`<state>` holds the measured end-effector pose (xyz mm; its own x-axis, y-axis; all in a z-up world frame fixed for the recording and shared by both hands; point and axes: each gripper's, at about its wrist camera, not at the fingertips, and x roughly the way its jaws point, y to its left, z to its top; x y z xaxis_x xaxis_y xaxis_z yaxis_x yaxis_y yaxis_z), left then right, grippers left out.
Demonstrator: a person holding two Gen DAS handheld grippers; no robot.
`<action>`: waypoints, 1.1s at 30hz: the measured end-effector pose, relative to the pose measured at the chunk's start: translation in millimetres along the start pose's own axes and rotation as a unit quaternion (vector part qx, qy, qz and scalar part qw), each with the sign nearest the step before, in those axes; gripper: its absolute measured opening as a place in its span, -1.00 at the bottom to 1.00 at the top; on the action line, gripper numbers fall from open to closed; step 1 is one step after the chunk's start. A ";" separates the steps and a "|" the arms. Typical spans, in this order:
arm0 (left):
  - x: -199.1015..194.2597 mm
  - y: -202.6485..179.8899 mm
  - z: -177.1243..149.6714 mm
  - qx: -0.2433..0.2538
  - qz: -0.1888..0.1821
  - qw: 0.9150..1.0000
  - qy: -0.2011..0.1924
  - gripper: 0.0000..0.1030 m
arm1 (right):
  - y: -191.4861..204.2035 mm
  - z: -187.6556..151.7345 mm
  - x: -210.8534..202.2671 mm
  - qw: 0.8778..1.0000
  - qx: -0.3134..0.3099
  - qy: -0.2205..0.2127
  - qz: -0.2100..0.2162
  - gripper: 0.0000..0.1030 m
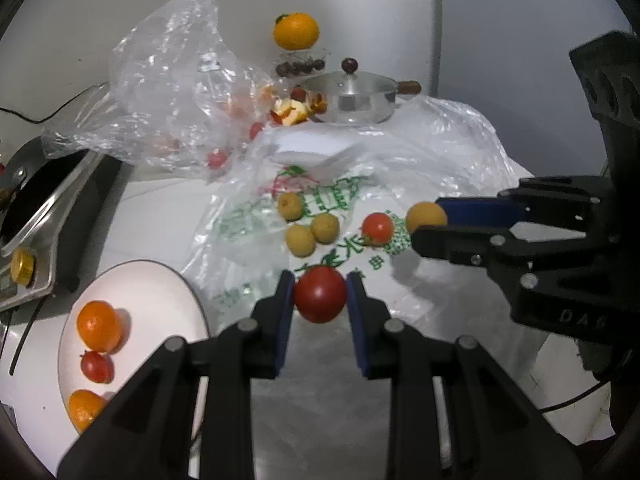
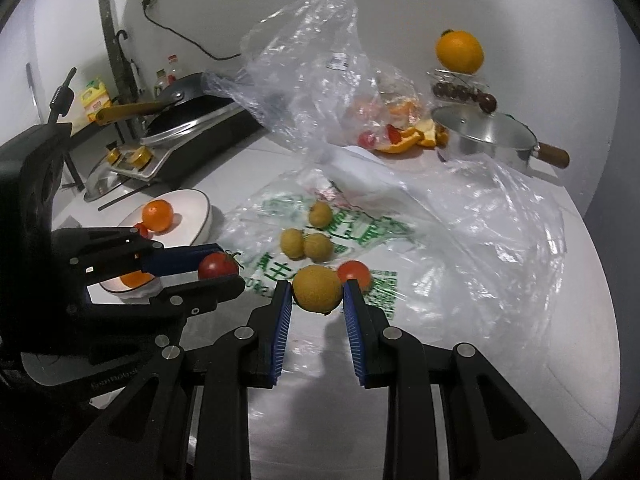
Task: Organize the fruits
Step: 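Grasp a small yellow fruit with the right gripper while the left gripper grasps a red tomato, then lower the red tomato onto the plate and open the left gripper while the right gripper carries the yellow fruit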
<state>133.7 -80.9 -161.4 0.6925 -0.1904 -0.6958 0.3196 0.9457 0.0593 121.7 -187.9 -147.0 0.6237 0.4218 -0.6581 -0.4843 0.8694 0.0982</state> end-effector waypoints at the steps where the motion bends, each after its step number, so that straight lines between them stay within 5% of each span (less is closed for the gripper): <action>1: -2.6 2.5 -1.1 -0.002 0.001 1.000 -0.002 -0.48 | 2.8 0.8 0.0 1.000 -0.002 0.000 0.000 -0.45; 33: -18.1 93.1 -26.6 -0.079 0.051 0.995 -0.015 -0.48 | 67.4 18.8 28.7 0.999 -0.043 0.022 0.025 -0.45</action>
<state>133.7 17.6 -162.4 0.7358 -0.0970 -0.6702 0.1422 0.9898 0.0129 118.6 -112.3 -145.3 0.5708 0.4507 -0.6864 -0.5666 0.8212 0.0680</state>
